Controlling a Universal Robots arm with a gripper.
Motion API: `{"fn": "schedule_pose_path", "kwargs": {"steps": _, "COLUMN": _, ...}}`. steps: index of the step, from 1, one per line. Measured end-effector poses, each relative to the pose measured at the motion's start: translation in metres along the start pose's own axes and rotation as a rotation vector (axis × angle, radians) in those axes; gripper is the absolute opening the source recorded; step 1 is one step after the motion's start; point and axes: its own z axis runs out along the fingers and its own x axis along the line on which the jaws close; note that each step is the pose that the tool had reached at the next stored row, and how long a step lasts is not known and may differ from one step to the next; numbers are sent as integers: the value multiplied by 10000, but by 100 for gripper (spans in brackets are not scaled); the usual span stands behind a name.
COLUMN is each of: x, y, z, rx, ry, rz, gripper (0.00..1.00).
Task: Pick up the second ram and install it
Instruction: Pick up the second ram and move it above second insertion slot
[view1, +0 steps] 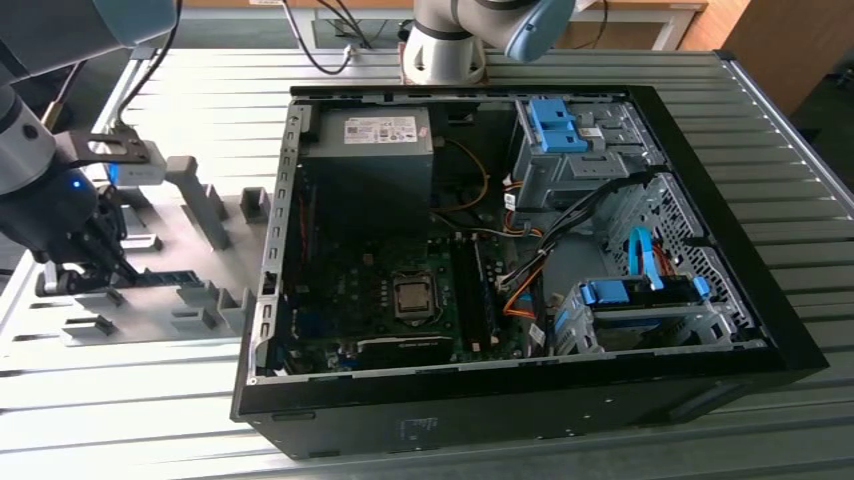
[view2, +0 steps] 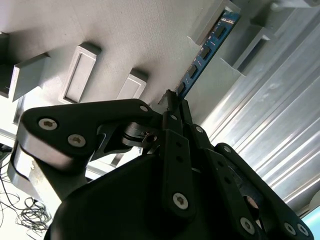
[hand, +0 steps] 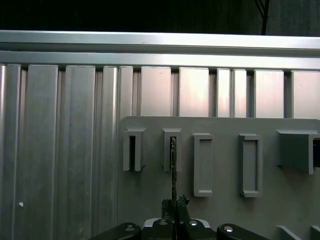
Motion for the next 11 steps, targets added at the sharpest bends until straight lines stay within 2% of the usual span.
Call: {"fn": "schedule_pose_path", "kwargs": {"steps": 11, "x": -1, "y": 0, "z": -28, "rx": 3, "ry": -2, "rz": 0, "gripper": 14}}
